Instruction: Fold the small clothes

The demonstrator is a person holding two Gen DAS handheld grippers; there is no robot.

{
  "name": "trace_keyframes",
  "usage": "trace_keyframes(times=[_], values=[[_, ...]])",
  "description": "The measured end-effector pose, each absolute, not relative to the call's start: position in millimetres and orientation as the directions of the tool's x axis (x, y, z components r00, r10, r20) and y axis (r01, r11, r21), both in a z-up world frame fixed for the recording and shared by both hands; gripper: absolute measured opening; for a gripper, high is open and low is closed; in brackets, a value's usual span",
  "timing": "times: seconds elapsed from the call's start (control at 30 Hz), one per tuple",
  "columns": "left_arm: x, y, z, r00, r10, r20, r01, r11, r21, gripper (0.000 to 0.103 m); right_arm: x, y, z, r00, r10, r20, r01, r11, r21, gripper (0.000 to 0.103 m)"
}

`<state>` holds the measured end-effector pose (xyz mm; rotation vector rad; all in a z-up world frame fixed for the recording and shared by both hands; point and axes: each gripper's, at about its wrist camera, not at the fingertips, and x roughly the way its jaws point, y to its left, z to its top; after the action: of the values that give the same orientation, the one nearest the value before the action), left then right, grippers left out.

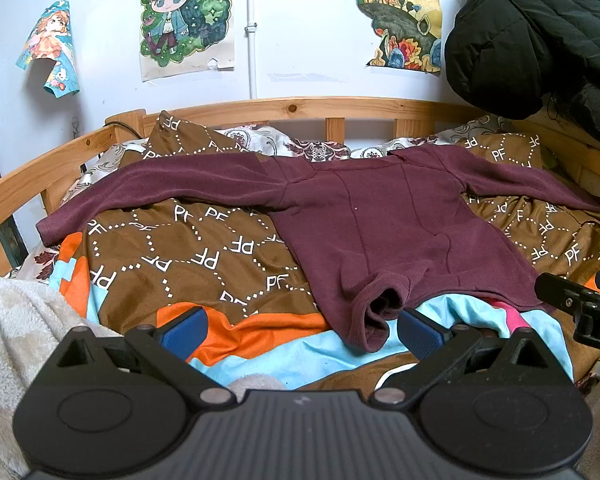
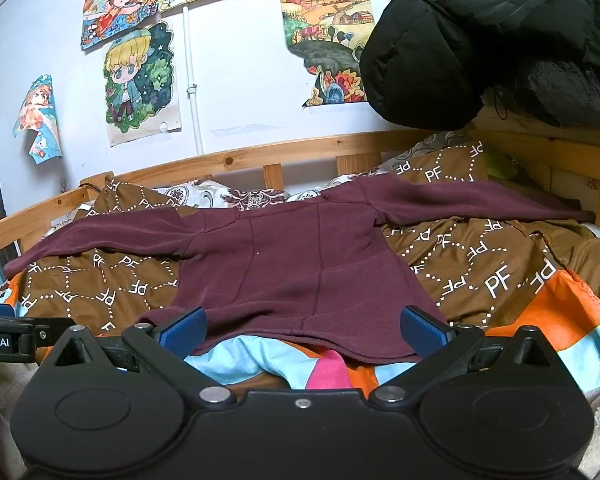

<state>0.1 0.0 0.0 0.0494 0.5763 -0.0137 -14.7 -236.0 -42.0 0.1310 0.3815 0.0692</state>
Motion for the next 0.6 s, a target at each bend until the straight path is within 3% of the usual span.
trace_keyframes(times=[0.6], values=[[0.1,-0.1,0.0,0.838,0.000,-0.545,0.027,0.999,0.043,0.102,-14.4,-236.0,-42.3,0.925,0.093,-0.369,-0.042,0.989,0.143,0.103]])
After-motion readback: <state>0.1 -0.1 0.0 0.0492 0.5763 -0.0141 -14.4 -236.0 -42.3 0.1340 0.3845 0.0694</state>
